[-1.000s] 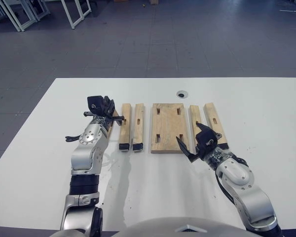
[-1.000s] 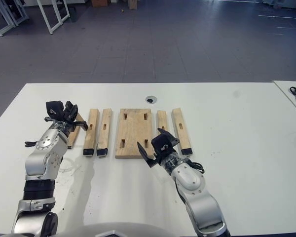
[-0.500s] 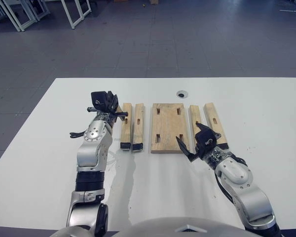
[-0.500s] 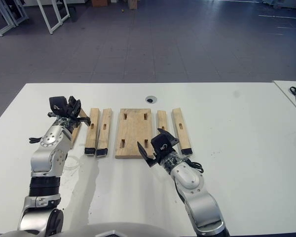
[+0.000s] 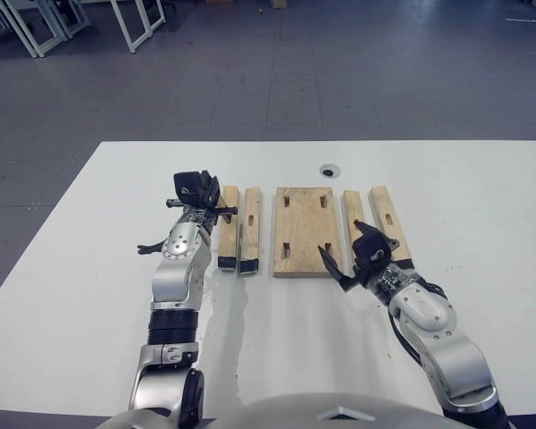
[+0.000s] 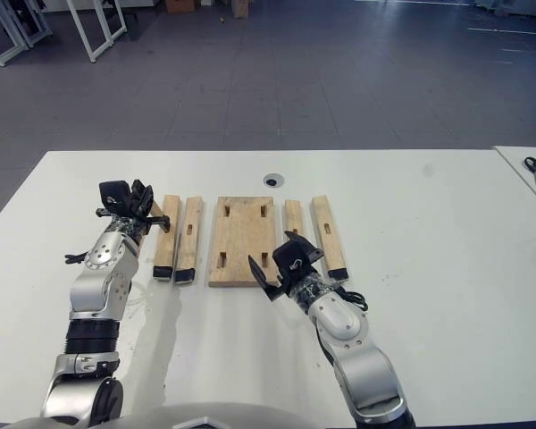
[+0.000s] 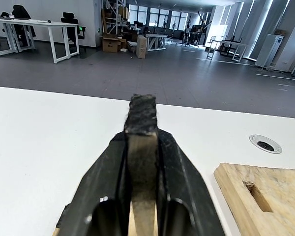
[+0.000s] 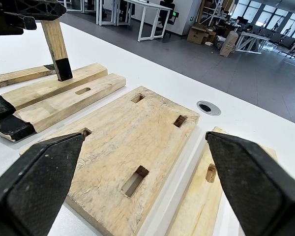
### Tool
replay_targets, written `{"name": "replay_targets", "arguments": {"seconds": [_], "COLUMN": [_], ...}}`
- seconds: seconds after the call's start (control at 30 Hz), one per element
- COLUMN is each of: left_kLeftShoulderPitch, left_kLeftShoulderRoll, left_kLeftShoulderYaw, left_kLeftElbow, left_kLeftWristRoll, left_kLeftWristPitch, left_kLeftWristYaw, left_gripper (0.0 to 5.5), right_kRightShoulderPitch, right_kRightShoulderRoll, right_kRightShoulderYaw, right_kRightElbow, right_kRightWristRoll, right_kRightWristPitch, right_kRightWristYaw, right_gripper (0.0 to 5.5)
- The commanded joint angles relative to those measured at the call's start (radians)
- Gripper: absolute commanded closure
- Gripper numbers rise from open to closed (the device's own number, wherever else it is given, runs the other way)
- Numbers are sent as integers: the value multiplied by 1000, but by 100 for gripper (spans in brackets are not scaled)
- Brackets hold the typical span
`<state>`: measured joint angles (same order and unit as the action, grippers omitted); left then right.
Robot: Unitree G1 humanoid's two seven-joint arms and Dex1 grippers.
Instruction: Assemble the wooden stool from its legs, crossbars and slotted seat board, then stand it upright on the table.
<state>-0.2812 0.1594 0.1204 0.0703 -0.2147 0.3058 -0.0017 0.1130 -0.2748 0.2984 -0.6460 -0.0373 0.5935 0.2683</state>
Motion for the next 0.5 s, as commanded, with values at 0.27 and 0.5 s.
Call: {"name": "replay_targets", "arguments": {"seconds": [0.27,0.5], "left_kLeftShoulderPitch": [132,177], "left_kLeftShoulderRoll": [-74,-27], "left_kLeftShoulderYaw": [35,-36], "left_kLeftElbow": [14,74], "left_kLeftWristRoll": [40,88], "left_kLeftWristPitch": [129,271], "left_kLeftWristYaw": [93,48], "left_gripper": [506,506], "right_kRightShoulderPitch": [-16,-19], "right_kRightShoulderRoll": [-7,-8], "right_kRightShoulderYaw": [5,2], "right_kRightElbow": [1,3], "right_kRightWristRoll": [-8,-7], "right_kRightWristPitch": [3,5], "right_kRightWristYaw": [6,7], "right_gripper": [95,95]}}
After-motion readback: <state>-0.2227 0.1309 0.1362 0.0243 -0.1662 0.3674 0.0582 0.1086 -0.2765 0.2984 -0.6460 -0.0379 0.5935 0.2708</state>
